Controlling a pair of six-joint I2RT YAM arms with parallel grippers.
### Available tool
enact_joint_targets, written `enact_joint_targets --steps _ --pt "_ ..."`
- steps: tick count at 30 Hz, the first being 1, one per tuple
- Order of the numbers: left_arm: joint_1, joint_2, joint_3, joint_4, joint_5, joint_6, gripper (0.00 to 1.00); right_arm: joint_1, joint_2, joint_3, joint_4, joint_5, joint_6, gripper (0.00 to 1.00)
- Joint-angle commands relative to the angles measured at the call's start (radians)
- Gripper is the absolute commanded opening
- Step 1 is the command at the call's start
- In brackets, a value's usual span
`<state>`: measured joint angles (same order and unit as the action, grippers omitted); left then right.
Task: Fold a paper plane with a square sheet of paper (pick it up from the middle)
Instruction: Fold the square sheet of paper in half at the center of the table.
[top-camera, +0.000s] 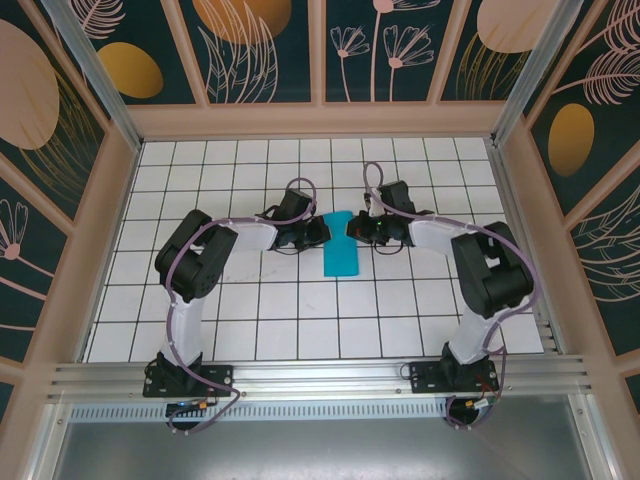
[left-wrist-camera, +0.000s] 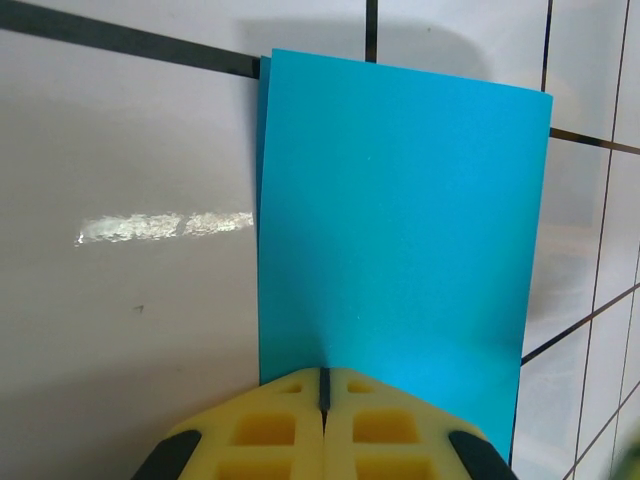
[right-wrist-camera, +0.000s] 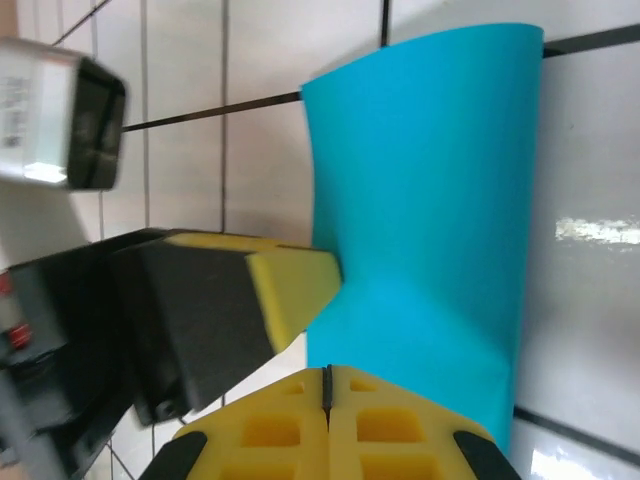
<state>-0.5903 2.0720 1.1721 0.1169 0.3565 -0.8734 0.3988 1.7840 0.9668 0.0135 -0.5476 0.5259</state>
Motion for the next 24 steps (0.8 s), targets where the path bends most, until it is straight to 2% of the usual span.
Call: enact_joint_targets --steps 1,12,20,24 --pt "0.001 0.101 -0.061 -0.155 -0.107 0.004 0.08 -0.007 0.059 0.04 0.061 -0.017 0.049 0.02" --pt "0.002 0.103 -0.061 -0.169 -0.119 0.003 0.08 -0.038 0.129 0.005 0.102 0.041 0.062 0.02" --pt "0.001 0.097 -0.073 -0.175 -0.131 0.005 0.08 -0.102 0.111 -0.08 0.071 0.064 -0.004 0.02" --pt "0.001 0.098 -0.073 -0.174 -0.13 0.007 0.07 -0.13 0.046 -0.085 0.056 0.064 -0.018 0.02"
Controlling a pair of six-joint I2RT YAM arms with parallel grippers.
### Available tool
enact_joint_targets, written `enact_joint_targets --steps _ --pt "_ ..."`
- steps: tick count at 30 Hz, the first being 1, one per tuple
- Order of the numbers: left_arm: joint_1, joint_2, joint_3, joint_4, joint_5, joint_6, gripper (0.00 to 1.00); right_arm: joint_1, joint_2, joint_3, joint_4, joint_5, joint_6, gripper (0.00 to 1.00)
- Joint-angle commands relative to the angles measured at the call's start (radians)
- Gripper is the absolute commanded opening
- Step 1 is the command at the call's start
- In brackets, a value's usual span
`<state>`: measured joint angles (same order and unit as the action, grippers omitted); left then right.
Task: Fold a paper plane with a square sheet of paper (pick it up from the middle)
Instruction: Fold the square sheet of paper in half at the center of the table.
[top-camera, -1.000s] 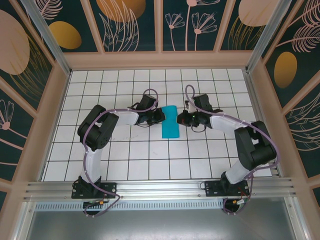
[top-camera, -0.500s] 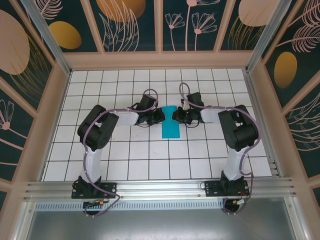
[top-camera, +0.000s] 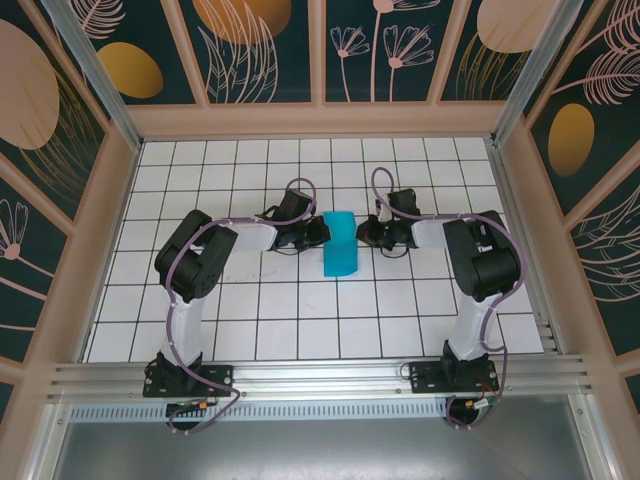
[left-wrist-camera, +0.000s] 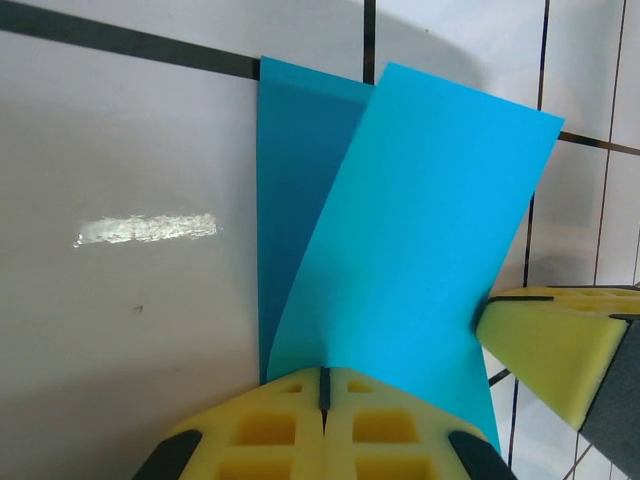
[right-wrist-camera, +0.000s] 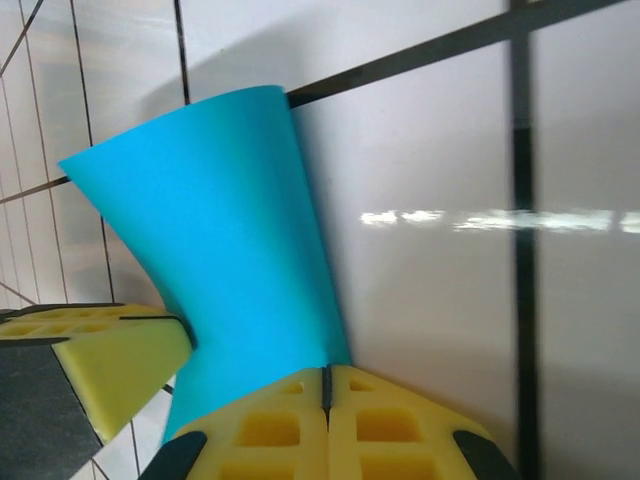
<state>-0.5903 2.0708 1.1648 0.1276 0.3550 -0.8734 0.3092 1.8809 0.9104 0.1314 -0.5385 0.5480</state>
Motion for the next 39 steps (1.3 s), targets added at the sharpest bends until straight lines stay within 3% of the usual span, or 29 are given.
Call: enact_joint_targets --steps 1,6,14,24,39 --pt "0.001 0.101 -0.065 -0.183 -0.126 0.005 0.07 -0.04 -0.076 -0.021 -0.062 0.055 -0.038 0.02" --pt "0.001 0.103 -0.059 -0.186 -0.123 0.008 0.07 0.002 -0.126 0.039 -0.061 0.022 -0.023 0.02" --pt "0.001 0.103 -0.06 -0.187 -0.121 0.008 0.07 0.074 0.056 0.172 -0.047 -0.019 0.006 0.02" --pt "0.002 0.097 -0.083 -0.183 -0.119 0.008 0.07 0.008 0.16 0.185 -0.01 0.046 0.024 0.02" --pt "0.001 0.094 -0.09 -0.179 -0.12 0.014 0.07 -0.018 0.085 0.191 0.043 0.163 0.115 0.01"
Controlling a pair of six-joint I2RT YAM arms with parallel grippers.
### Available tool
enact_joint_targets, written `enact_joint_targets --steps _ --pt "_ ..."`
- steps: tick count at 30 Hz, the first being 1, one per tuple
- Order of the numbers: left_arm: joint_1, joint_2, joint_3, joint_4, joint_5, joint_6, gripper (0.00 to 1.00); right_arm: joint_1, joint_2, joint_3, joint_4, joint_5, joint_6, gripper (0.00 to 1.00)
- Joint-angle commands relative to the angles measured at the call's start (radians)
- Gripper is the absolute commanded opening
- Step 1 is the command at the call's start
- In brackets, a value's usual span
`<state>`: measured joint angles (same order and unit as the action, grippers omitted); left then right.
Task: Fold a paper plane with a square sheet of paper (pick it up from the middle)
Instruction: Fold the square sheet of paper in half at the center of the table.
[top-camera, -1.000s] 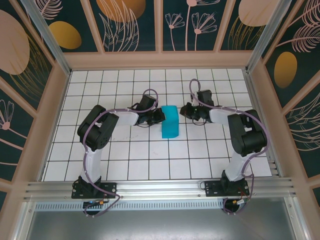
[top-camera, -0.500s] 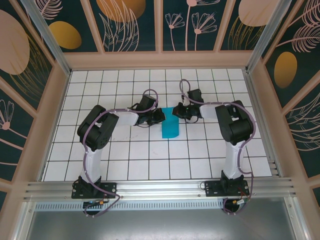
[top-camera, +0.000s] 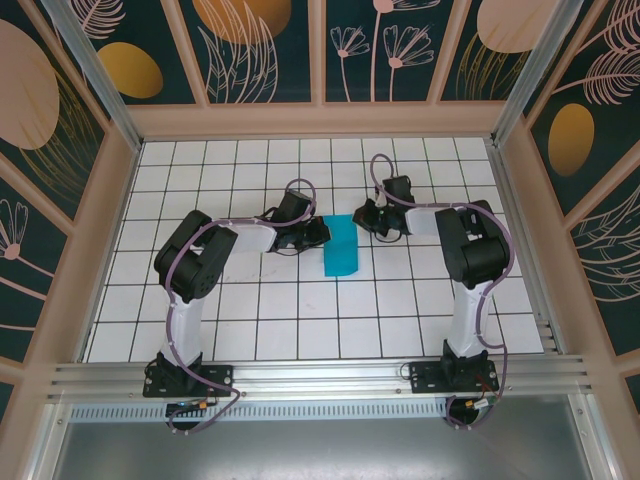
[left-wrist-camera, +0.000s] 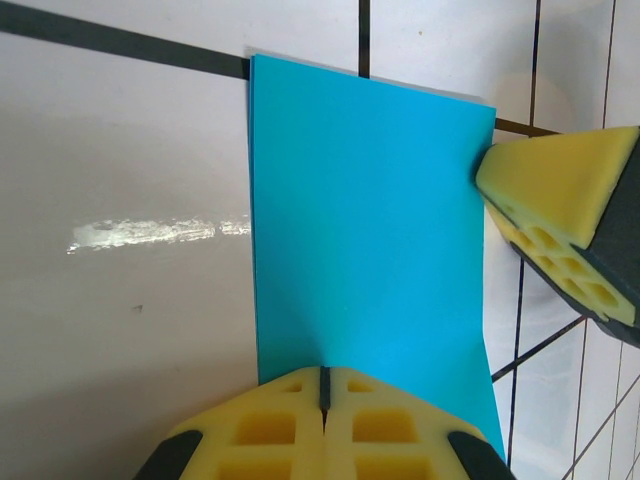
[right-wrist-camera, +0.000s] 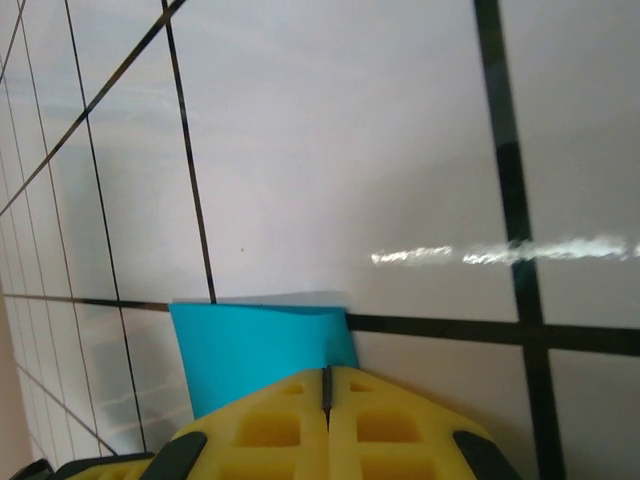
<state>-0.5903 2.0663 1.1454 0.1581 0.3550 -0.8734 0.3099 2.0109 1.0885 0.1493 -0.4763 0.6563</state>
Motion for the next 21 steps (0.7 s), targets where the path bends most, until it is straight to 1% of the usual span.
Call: enact_joint_targets --steps 1,4,6,8,13,17,21 --pt "0.001 0.098 -0.072 -0.207 -0.119 0.014 0.07 -0.019 -0.071 -0.007 0.052 0.099 0.013 0.01" --pt "0.001 0.097 -0.079 -0.201 -0.119 0.017 0.07 -0.019 -0.153 -0.096 0.169 0.058 0.05 0.01" --pt "0.001 0.101 -0.079 -0.201 -0.121 0.019 0.06 -0.01 -0.178 -0.112 0.162 0.017 0.061 0.01" --pt "0.001 0.1 -0.08 -0.2 -0.122 0.018 0.07 0.01 -0.192 -0.126 0.13 -0.025 0.052 0.02" --pt "0.002 0.098 -0.079 -0.198 -0.125 0.015 0.06 0.064 -0.201 -0.161 0.002 -0.081 -0.008 0.02" --pt "0.001 0.099 -0.079 -0.198 -0.128 0.014 0.06 0.074 -0.2 -0.184 -0.049 -0.113 -0.049 0.02" --pt "0.001 0.103 -0.076 -0.2 -0.13 0.014 0.06 0.075 -0.177 -0.165 -0.147 -0.14 -0.118 0.02"
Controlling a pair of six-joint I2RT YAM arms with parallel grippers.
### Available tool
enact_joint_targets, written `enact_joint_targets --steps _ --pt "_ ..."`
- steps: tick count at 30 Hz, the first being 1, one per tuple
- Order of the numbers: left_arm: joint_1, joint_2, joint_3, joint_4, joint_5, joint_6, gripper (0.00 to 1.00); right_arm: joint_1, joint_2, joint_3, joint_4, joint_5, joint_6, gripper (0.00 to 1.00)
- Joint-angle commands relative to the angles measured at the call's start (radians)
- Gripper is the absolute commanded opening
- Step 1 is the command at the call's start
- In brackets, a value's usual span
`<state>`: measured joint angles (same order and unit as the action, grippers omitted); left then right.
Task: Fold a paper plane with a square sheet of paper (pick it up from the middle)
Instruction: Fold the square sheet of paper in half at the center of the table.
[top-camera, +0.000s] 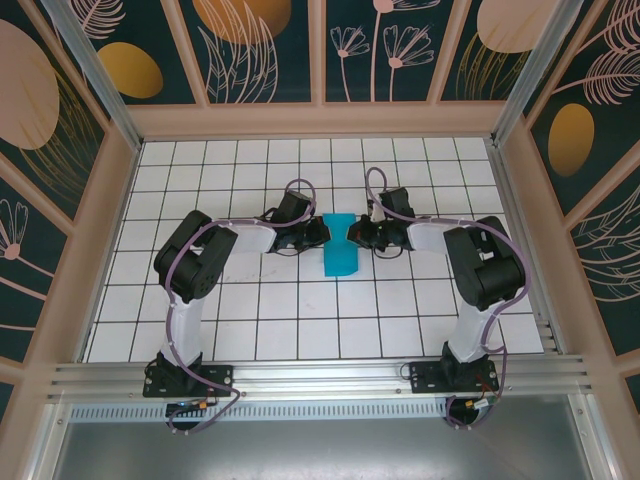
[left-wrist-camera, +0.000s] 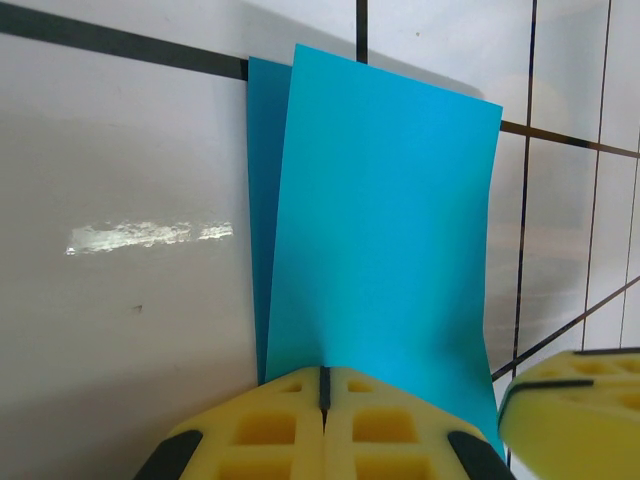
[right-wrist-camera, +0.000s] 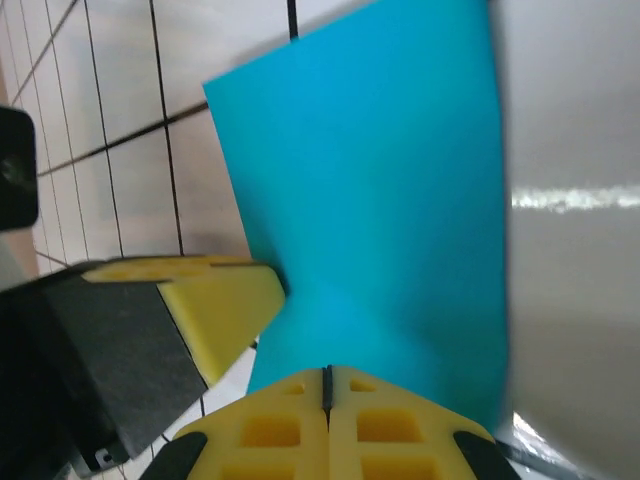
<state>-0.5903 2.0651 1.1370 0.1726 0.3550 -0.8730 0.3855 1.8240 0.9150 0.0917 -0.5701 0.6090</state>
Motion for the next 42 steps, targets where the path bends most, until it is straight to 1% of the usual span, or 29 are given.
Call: enact_joint_targets --steps 1,7,12,30,33,37,40,42 --pt "0.002 0.104 -0.067 -0.214 -0.129 0.012 0.06 0.001 0.018 0.017 -0.116 -0.049 -0.09 0.02" --pt "0.001 0.101 -0.071 -0.216 -0.134 0.011 0.06 0.001 0.025 0.034 -0.235 -0.04 -0.173 0.02" --pt "0.001 0.102 -0.071 -0.214 -0.136 0.008 0.06 0.0 0.01 0.012 -0.279 -0.019 -0.195 0.02" --pt "0.002 0.104 -0.074 -0.215 -0.142 0.007 0.06 0.003 -0.128 -0.21 -0.354 0.039 -0.194 0.02" --pt "0.002 0.102 -0.071 -0.215 -0.141 0.011 0.06 0.003 -0.169 -0.191 -0.354 0.052 -0.196 0.02" --pt "0.002 0.099 -0.065 -0.216 -0.137 0.015 0.06 0.01 -0.216 -0.114 -0.323 0.049 -0.179 0.03" --pt "0.001 0.097 -0.062 -0.217 -0.134 0.021 0.06 0.022 -0.207 -0.052 -0.282 0.038 -0.162 0.03" --pt "0.001 0.096 -0.062 -0.219 -0.132 0.023 0.06 0.038 -0.17 -0.017 -0.266 0.026 -0.158 0.03"
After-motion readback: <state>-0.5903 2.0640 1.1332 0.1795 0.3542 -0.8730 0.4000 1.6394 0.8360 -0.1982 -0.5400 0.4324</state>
